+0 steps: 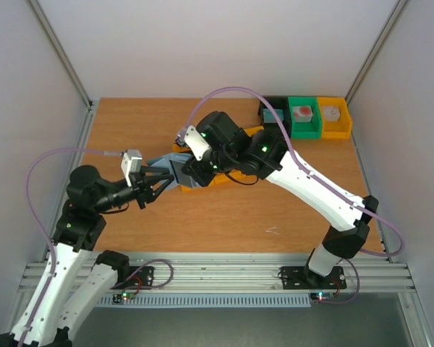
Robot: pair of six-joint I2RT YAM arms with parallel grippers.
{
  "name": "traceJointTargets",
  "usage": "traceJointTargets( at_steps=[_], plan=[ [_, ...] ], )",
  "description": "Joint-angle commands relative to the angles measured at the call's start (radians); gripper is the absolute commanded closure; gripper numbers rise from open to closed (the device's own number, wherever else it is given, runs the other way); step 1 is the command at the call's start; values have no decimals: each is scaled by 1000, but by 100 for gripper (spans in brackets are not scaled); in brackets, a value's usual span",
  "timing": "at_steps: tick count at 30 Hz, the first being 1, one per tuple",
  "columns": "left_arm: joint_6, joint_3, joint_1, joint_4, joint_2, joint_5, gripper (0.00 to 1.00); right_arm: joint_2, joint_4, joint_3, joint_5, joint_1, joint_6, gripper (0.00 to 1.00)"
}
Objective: Take the credit cards out of the card holder
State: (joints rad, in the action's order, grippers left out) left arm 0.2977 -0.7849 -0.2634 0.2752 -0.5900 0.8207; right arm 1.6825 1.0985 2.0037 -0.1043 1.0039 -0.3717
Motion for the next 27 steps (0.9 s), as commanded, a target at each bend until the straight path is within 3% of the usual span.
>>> traceJointTargets(
  at_steps=[1, 7, 12, 16, 19, 23, 27],
  plan=[
    [4, -4, -1, 28, -10, 3, 68, -102, -176, -68, -308, -1, -99, 99],
    [-14, -12, -1, 80, 9, -12, 68, -163, -215, -114, -506, -2, -159, 99],
    [-26, -7, -1, 53, 14, 91, 68, -174, -226, -117, -599, -2, -177, 99],
    [-26, 13, -2, -61, 39, 148, 78, -159, -253, -118, -619, -2, -161, 99],
    [-23, 12, -2, -110, 56, 202, 99, -159, -257, -122, -611, -4, -166, 98],
    [-33, -14, -2, -51, 85, 164, 100, -196, -318, -194, -630, -52, -119, 67],
    [29, -6, -1, -78, 94, 104, 100, -241, -389, -281, -655, -86, -73, 59]
  ],
)
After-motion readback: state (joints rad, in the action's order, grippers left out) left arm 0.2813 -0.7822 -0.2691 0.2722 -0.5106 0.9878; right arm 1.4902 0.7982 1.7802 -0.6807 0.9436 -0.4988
